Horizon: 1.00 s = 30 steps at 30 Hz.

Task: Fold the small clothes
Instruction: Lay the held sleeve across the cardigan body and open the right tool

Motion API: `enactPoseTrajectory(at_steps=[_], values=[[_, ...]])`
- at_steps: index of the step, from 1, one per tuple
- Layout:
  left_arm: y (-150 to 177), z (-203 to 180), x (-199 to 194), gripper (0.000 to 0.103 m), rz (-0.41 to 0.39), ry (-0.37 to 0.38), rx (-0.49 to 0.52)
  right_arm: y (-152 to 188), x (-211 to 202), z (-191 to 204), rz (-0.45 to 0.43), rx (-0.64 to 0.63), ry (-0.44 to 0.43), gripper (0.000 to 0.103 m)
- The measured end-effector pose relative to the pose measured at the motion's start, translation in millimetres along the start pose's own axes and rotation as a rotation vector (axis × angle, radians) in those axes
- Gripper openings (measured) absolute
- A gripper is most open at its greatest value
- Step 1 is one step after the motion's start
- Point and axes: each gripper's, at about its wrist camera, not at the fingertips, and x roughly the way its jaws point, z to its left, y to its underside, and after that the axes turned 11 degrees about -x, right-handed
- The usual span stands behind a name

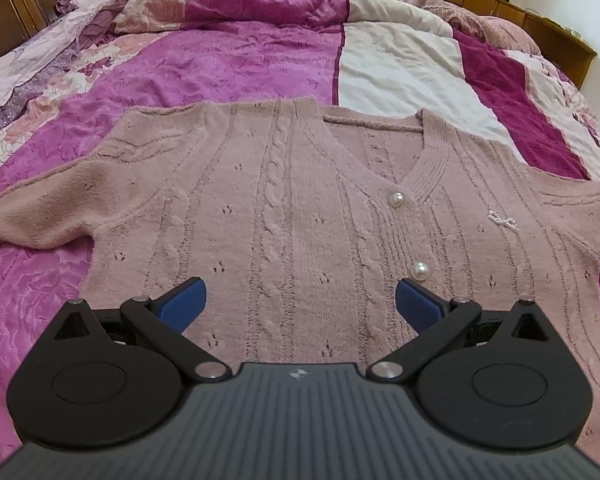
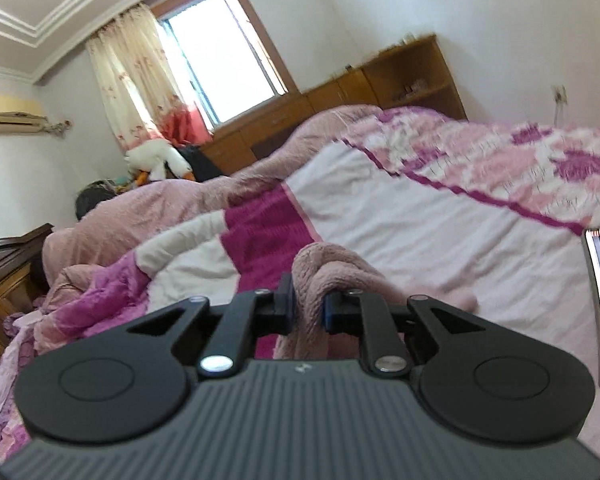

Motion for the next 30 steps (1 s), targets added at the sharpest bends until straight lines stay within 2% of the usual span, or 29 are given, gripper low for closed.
enactPoseTrajectory(at_steps=[8, 17, 25, 30], values=[[-2.9, 20.1, -10.7, 0.103, -0.009, -0.008, -0.021, -10.1, -6.0, 67.9, -0.005, -0.097, -0.086, 0.017], [-13.3, 57.6, -32.9, 0.103, -0.067, -0.060, -0.018, 1.4, 1.3, 156.2, -0.014, -0.214, -0.167, 0.017], [-13.3, 86.9, -39.2, 0.103, -0.072, -0.080, -0.054, 28.7, 8.2, 220.9, 0.034, -0.239, -0.236, 0.017], [-11.6, 97.1, -35.7, 0.103, -0.063, -0.078, -0.079, 62.8, 16.0, 258.0, 0.054, -0.323, -0.226, 0.017]])
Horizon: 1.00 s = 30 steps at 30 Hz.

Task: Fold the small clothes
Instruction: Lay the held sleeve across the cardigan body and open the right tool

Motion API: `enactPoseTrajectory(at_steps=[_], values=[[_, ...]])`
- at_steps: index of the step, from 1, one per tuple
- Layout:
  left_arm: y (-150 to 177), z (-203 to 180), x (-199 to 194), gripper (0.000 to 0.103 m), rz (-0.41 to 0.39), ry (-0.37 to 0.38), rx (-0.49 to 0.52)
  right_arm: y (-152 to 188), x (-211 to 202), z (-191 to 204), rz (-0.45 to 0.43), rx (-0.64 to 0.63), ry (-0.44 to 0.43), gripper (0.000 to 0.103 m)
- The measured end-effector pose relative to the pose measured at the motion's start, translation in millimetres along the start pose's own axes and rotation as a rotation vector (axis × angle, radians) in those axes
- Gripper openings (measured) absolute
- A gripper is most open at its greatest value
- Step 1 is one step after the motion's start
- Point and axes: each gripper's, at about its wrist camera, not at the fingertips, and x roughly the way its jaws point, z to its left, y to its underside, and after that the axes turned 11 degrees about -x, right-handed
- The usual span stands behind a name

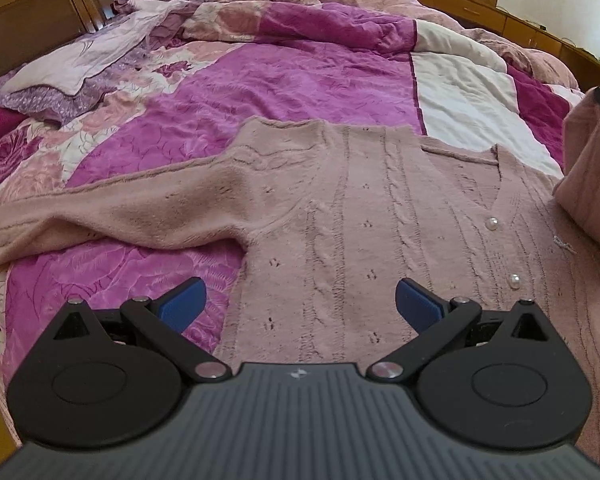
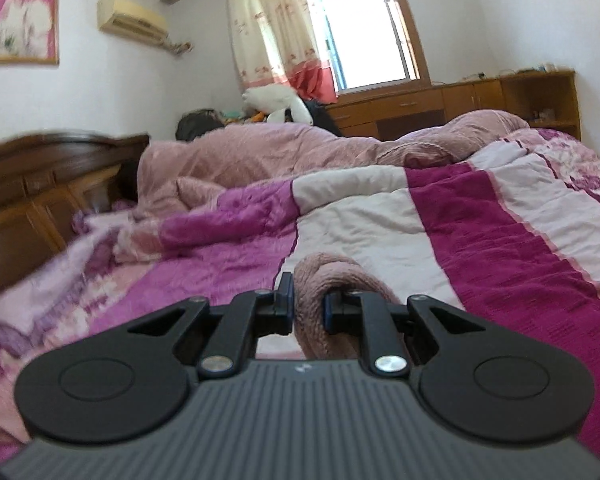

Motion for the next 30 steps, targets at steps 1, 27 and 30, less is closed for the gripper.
enactPoseTrajectory(at_steps=[1, 27, 30], values=[[0.2, 1.0, 0.7, 0.103, 0.001, 0.000, -0.003, 5.6, 4.5, 7.2, 0.016, -0.006, -0.005, 0.017], [1.7, 19.7, 5.4, 0.103, 0.015, 0.021, -0.050, 76.7, 18.0, 64.8, 0.392, 0.145, -0.261, 0.069], [0.0, 11.4, 2.9, 0.103, 0.010, 0.038, -0.030, 73.1, 1.2, 54.8, 0.399, 0.180, -0.275, 0.069]])
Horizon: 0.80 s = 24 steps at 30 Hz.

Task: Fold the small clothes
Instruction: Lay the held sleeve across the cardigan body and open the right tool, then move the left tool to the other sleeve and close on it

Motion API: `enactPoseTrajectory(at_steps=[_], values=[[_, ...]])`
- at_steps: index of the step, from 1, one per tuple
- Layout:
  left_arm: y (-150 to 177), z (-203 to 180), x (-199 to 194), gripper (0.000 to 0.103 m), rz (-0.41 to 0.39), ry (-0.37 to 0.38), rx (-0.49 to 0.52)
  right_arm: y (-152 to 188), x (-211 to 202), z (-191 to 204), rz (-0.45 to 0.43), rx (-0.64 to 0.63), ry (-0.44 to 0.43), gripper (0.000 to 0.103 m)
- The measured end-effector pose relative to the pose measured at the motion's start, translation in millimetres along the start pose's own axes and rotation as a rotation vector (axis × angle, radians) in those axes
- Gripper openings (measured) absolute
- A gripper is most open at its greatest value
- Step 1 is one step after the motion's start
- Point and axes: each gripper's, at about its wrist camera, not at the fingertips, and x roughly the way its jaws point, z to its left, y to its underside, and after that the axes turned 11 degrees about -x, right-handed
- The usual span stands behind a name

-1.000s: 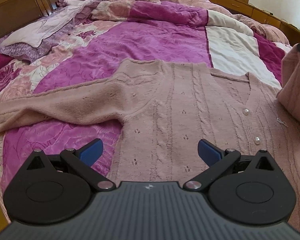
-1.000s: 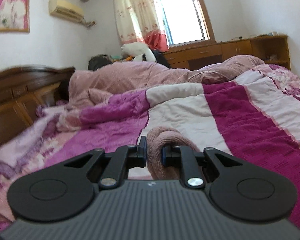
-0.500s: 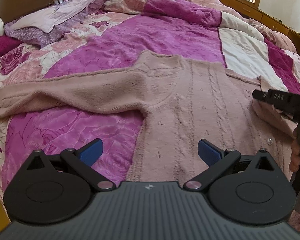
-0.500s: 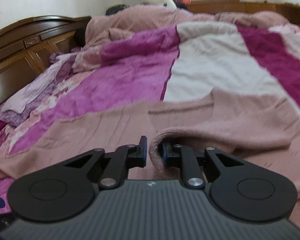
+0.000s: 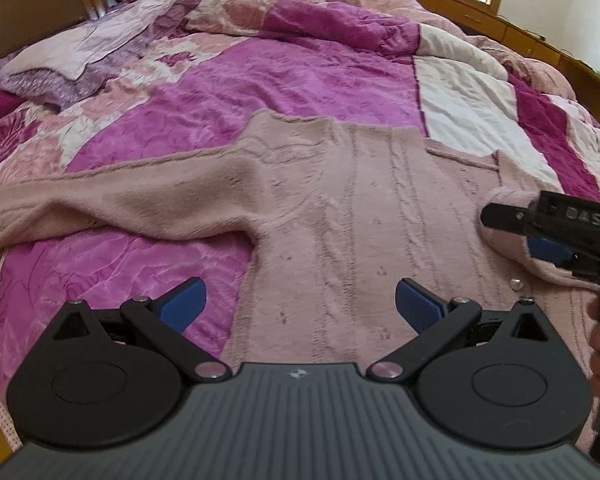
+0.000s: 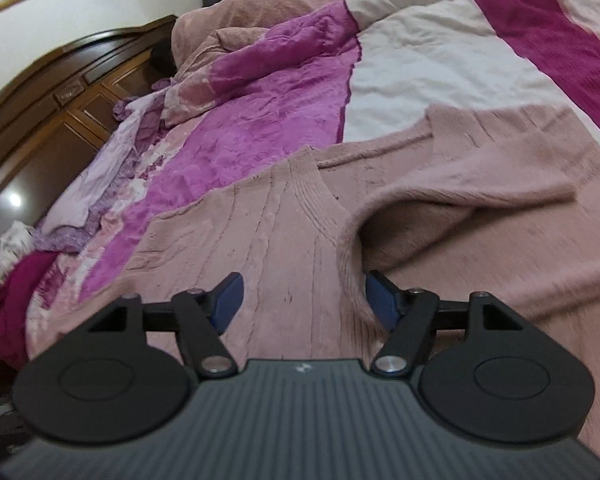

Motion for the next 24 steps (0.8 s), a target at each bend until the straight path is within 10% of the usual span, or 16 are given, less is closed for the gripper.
enactPoseTrajectory(at_steps=[7, 16, 24], values=[[-4.8, -28.4, -6.5, 0.103, -0.021, 0.047, 0.050, 5.3, -44.9, -14.8, -0.039, -0.034, -0.005, 0.070], [-14.0, -90.6, -2.9, 0.103, -0.061, 0.131, 0.212, 2.9, -58.0, -58.0, -0.118, -0.059, 0.257, 0.069], [-16.1, -164.4, 24.6, 0.103, -0.055, 0.187, 0.391, 8.9, -55.0, -97.0, -0.120, -0.016, 0.293, 0.056]])
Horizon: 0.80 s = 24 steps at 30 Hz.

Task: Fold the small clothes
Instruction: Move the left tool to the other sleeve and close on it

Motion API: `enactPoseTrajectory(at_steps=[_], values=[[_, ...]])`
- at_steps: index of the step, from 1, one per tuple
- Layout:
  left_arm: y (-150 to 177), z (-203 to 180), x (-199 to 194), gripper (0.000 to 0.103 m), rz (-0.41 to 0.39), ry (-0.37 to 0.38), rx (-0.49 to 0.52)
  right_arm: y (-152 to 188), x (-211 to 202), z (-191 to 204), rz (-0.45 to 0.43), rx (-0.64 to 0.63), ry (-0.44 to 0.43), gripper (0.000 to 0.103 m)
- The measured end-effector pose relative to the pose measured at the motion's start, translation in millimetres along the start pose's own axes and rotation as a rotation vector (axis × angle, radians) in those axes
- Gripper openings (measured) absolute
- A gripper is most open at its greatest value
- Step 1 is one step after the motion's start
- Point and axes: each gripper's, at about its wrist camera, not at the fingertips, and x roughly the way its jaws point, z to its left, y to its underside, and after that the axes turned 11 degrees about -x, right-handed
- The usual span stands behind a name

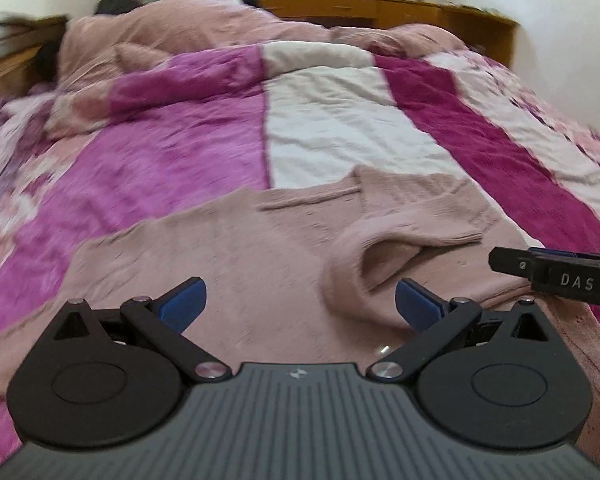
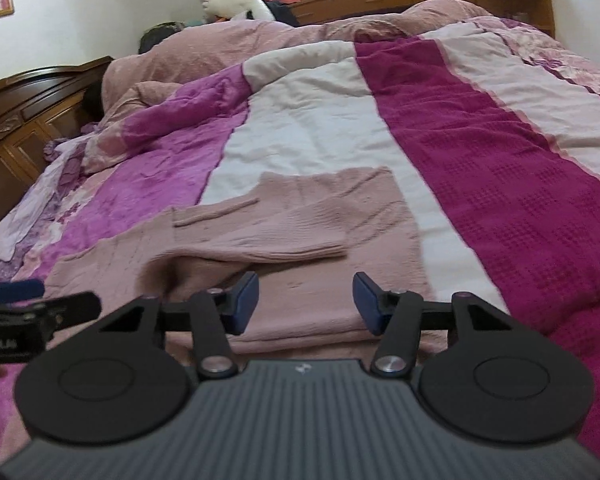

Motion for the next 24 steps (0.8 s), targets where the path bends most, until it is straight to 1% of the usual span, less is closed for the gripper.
enactPoseTrajectory(at_steps=[4, 8, 11, 14, 15, 17, 19, 22, 24], values=[[-5.4, -32.8, 28.7, 0.103, 0.020, 0.023, 0.099, 6.2, 3.4, -11.7, 0.004, 0.034, 0.027, 0.056], [-5.8, -60.3, 56.8, 0.103, 0.031, 0.022, 0.187, 11.0, 5.1, -19.2, -0.002, 0.055, 0.031, 0.056], [-4.6, -78.4, 74.5, 0.101, 0.017, 0.032, 0.263, 12.4, 5.4, -24.0, -0.010, 0.059, 0.039, 0.055], [-5.1, -92.0, 93.3, 0.098, 0.025, 0.042, 0.326, 12.8, 5.7, -29.5, -0.018, 0.084, 0.036, 0.056], [-4.5, -95.8, 98.5, 0.096, 0.027, 0.044, 0.344, 13.2, 5.5, -31.1, -0.022, 0.093, 0.042, 0.057], [-3.9, -103.1, 107.9, 0.095, 0.026, 0.042, 0.372, 13.8, 5.5, -33.8, -0.023, 0.112, 0.064, 0.070], [-2.6, -110.6, 114.8, 0.093, 0.012, 0.039, 0.394, 15.6, 6.9, -37.8, -0.017, 0.131, 0.070, 0.070], [0.4, -119.2, 118.9, 0.084, -0.020, 0.042, 0.421, 18.7, 10.1, -42.6, -0.004, 0.164, 0.069, 0.069], [0.8, -124.9, 122.3, 0.075, -0.037, 0.045, 0.434, 20.4, 11.0, -45.0, 0.000, 0.185, 0.083, 0.069]])
